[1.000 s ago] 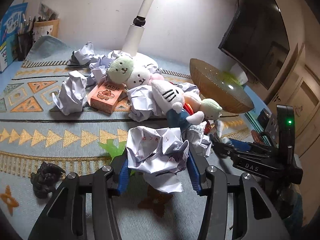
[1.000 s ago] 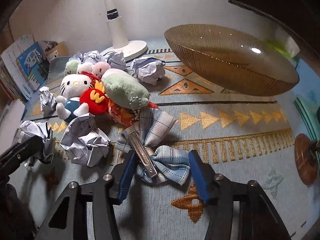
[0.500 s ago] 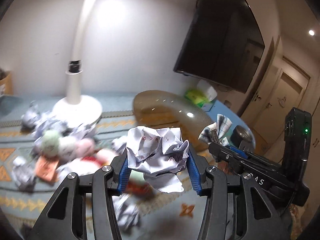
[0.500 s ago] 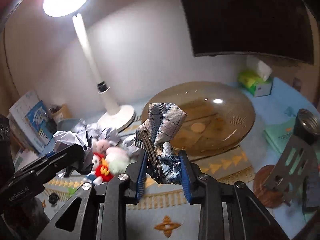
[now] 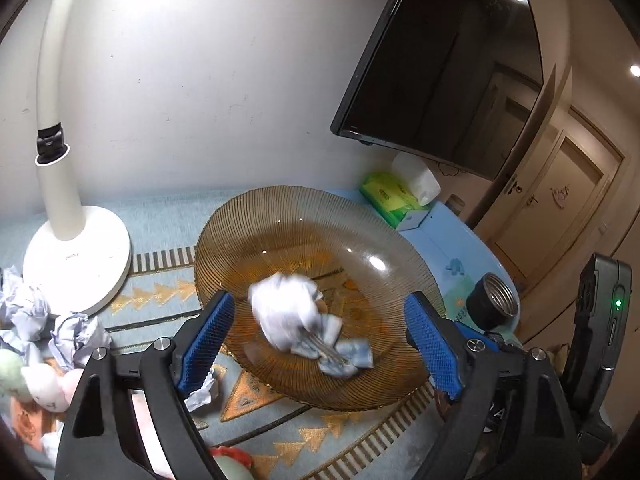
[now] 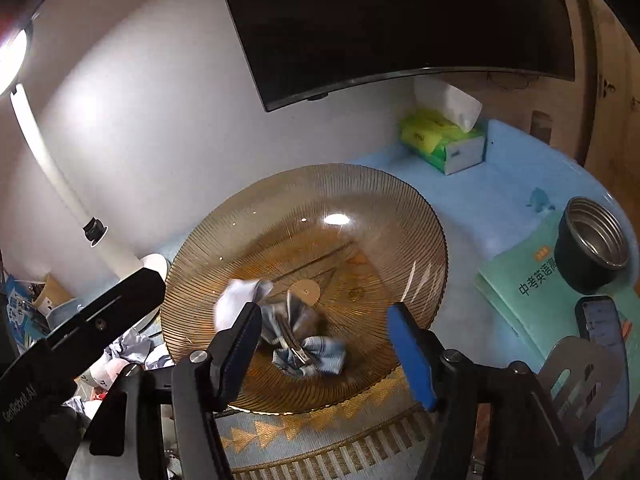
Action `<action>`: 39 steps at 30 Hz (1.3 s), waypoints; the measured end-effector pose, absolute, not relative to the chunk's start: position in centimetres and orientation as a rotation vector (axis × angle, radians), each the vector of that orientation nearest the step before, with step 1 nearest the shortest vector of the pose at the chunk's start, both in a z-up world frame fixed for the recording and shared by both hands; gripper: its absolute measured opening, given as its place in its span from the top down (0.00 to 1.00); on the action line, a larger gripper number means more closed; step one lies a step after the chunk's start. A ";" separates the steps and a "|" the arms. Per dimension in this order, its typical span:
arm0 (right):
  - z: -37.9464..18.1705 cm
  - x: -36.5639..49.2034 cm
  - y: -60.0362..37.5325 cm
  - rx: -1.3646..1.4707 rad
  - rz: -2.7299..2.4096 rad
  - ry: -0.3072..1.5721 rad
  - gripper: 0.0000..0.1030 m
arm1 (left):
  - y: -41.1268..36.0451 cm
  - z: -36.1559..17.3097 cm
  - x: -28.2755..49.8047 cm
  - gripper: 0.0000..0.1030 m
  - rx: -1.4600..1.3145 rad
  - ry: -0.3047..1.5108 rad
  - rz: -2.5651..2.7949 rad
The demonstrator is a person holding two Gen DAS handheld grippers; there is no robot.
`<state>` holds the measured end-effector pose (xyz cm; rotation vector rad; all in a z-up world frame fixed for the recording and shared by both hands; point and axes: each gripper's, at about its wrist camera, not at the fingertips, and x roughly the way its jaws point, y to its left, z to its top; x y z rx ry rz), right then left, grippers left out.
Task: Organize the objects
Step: 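Move both open tools back toward the cluttered rug, then grasp a crumpled paper ball with left tool while right tool grasps another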
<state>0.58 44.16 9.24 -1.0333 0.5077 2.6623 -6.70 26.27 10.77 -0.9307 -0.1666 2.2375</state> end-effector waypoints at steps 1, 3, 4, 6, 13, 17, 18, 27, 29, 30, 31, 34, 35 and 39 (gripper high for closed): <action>9.3 1.0 44.1 -1.025 2.669 0.510 0.38 | 25.8 11.0 -6.3 0.17 -0.920 -0.163 2.247; 9.5 1.8 43.7 -1.013 2.700 0.516 0.38 | 24.6 11.5 -5.3 0.16 -0.895 -0.162 2.265; 9.6 2.2 43.2 -1.012 2.723 0.517 0.38 | 23.8 11.8 -4.6 0.16 -0.878 -0.168 2.271; 10.0 3.0 41.8 -1.012 2.780 0.510 0.38 | 22.4 12.3 -3.3 0.16 -0.851 -0.166 2.301; 9.8 6.4 34.2 -0.973 3.038 0.459 0.38 | 12.4 13.2 3.4 0.15 -0.728 -0.218 2.530; 6.0 7.3 30.0 -1.020 3.081 0.400 0.38 | 4.9 9.2 6.5 0.09 -0.789 -0.211 2.770; 5.1 7.2 29.2 -1.044 3.090 0.403 0.38 | 3.4 7.8 6.7 0.09 -0.837 -0.241 2.785; 2.2 6.9 25.6 -1.156 3.094 0.264 0.38 | 0.5 3.1 8.4 0.09 -0.903 -0.379 2.701; 1.9 6.6 25.7 -1.185 3.088 0.264 0.38 | 0.6 2.9 8.1 0.09 -0.926 -0.378 2.672; 1.8 6.5 25.8 -1.186 3.087 0.264 0.38 | 0.7 2.9 7.9 0.09 -0.932 -0.378 2.665; 1.8 6.5 25.8 -1.190 3.086 0.266 0.37 | 0.7 2.8 7.8 0.09 -0.941 -0.379 2.653; 1.6 6.2 25.8 -1.209 3.075 0.263 0.36 | 0.5 2.5 7.8 0.09 -0.957 -0.395 2.633; 1.5 6.1 25.8 -1.216 3.072 0.263 0.36 | 0.5 2.5 7.8 0.09 -0.959 -0.402 2.629; 1.4 6.0 26.0 -1.222 3.068 0.266 0.36 | 0.4 2.4 7.7 0.09 -0.963 -0.415 2.624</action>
